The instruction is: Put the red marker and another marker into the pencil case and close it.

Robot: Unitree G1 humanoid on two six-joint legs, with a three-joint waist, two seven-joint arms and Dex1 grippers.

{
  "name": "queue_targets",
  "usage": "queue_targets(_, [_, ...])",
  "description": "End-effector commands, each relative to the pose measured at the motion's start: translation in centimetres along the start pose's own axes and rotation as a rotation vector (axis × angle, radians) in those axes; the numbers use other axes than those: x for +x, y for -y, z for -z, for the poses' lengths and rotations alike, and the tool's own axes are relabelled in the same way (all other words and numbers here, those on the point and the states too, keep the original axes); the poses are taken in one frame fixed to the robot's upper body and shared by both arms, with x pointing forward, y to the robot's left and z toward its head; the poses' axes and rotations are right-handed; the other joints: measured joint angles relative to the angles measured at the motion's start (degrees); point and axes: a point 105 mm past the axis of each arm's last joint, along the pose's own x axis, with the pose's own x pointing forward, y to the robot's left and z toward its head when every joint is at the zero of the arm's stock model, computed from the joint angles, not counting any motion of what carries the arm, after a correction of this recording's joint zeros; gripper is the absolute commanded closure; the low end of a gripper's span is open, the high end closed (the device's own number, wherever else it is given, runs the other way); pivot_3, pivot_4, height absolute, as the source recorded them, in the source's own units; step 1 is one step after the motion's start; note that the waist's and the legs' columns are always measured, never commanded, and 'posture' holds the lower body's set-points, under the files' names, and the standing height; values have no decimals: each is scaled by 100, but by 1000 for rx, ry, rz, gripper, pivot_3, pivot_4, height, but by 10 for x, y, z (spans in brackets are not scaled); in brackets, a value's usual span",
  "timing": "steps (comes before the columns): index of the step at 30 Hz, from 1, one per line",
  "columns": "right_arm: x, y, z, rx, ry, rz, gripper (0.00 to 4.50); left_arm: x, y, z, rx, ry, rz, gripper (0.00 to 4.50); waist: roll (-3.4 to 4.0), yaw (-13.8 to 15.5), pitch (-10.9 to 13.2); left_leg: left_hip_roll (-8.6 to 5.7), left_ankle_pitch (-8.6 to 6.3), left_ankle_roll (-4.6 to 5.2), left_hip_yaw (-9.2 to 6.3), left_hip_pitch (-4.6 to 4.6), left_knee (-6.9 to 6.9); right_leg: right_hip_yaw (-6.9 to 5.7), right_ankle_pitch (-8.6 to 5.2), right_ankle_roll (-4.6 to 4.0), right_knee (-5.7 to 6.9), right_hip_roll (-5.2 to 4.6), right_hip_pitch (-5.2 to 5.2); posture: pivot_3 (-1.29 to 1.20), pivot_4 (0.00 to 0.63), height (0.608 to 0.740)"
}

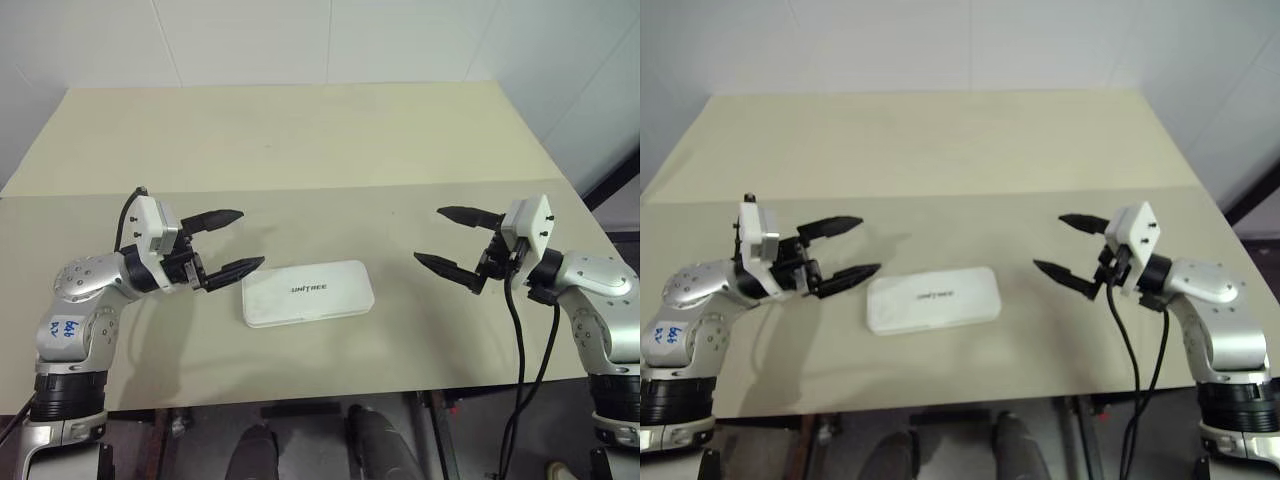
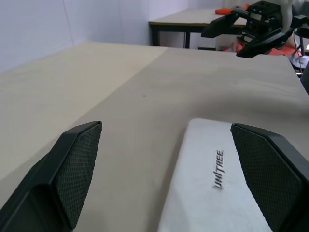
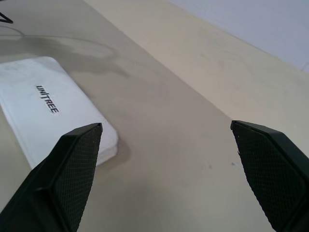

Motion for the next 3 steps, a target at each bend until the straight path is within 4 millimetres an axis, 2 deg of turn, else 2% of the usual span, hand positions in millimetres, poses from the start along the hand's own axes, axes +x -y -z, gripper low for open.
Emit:
queue_targets(1, [-5,12,-13,-46,34,60,0,-1,-2,-7,18,28,-26,23,0,-18,0,0,0,0,0,0,0,0,0,1,0,0,0,0,150,740])
queue_targets(3, [-3,12,-16,-47,39,58,0,1,-2,-12,5,45,-35,23,0,-19,0,0,0,0,0,0,0,0,1,1,1,0,-1,0,150,740])
